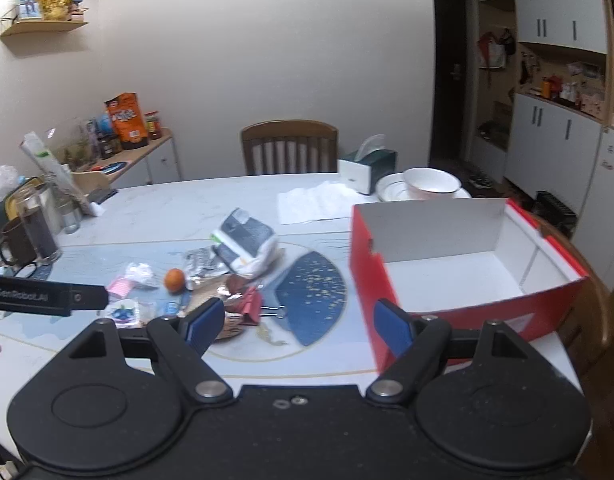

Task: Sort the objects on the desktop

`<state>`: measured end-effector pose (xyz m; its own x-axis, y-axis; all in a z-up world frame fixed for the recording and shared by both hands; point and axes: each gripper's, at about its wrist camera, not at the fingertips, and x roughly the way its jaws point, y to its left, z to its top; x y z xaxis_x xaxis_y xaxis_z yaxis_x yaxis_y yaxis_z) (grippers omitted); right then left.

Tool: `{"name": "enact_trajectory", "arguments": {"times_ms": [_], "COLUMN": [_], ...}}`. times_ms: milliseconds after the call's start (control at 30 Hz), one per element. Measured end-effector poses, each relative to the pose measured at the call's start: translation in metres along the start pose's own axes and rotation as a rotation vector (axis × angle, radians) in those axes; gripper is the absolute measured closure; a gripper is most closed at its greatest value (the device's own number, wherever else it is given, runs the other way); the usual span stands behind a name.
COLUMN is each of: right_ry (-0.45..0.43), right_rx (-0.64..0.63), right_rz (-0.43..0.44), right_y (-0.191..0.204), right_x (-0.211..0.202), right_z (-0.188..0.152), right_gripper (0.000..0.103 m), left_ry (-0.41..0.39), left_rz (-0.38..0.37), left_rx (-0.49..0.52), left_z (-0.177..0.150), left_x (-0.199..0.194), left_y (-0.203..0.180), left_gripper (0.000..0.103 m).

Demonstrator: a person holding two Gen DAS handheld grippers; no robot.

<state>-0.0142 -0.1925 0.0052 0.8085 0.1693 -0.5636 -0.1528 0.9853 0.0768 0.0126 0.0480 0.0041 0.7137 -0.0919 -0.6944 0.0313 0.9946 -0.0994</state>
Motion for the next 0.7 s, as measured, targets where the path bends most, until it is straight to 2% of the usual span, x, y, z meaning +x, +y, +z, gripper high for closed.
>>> {"name": "enact_trajectory", "arguments": {"times_ms": [433,700], "right_ry": [0.020,0.081], "right_rx": [-0.105,-0.132], "right_rz": [0.073,0.087], "right_y": [0.041,0.059], "right_x": [0.038,0.079], "right_z": [0.008,0.006], "right_gripper": [0.021,0.021], "left_ry": [-0.034,-0.002], "left_rz": [0.029,-0.013], "left_rx": [0.056,0.166], "left_z": [0.009,-0.006], "left_x": [0.031,0.067], "left_y": [0.035,0.048], "left_gripper": [0.000,0.000]}}
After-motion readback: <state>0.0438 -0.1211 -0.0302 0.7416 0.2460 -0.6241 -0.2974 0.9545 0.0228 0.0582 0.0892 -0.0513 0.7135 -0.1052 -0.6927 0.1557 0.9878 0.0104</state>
